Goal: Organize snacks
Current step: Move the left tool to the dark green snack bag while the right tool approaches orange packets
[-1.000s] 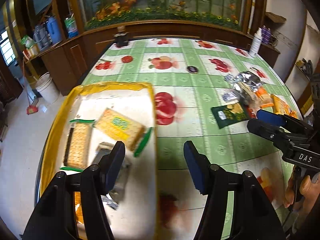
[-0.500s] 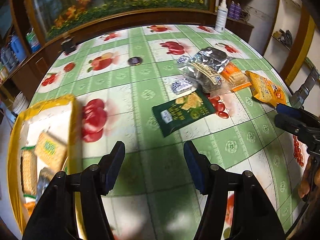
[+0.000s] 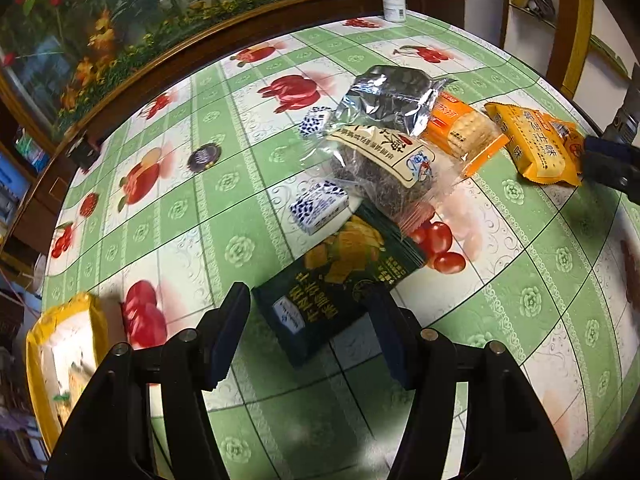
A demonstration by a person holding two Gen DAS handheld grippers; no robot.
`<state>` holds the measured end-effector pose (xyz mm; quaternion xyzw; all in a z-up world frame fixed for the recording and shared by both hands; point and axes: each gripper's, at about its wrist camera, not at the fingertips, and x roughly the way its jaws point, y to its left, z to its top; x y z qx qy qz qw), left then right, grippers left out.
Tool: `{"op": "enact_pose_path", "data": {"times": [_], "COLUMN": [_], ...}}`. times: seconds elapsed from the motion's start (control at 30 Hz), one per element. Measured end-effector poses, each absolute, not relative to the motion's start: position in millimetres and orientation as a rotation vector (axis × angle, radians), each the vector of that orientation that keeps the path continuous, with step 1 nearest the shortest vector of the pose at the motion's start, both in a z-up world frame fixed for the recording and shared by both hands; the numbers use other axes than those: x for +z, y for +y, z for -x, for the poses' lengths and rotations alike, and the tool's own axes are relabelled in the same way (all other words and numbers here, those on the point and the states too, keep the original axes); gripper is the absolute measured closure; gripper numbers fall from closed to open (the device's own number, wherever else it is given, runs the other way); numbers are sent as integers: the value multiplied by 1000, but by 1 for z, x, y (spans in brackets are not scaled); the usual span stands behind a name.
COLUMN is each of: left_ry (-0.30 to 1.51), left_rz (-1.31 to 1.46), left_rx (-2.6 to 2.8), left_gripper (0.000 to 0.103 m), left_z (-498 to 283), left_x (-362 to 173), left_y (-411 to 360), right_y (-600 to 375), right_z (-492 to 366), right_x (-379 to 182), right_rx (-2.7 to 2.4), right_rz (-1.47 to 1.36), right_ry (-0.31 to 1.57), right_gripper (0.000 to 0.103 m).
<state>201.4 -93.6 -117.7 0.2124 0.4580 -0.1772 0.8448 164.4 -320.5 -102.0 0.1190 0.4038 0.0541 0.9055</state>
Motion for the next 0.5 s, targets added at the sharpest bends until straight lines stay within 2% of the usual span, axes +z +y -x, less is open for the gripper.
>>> {"op": "enact_pose_path", "data": {"times": [0.13, 0.3, 0.4, 0.5], "left_ry": [990, 999, 1043, 1052], "left_rz": [-424, -356, -265, -293], "left_rx": [-411, -451, -481, -500], "left_gripper": [42, 34, 34, 34], "left_z": [-213, -222, -227, -216], "left_x": [-123, -125, -128, -128], "left_y": [-96, -90, -80, -80], "right_y": [-319, -305, -297, -290], "right_z": [-189, -216, -226, -229], "right_x": [-109, -117, -121, -127], "right_rx": [91, 50, 26, 25], "right_rz": [-222, -133, -68, -28], "right_ry": [863, 895, 903, 917], "right_gripper": [19, 14, 14, 15]}}
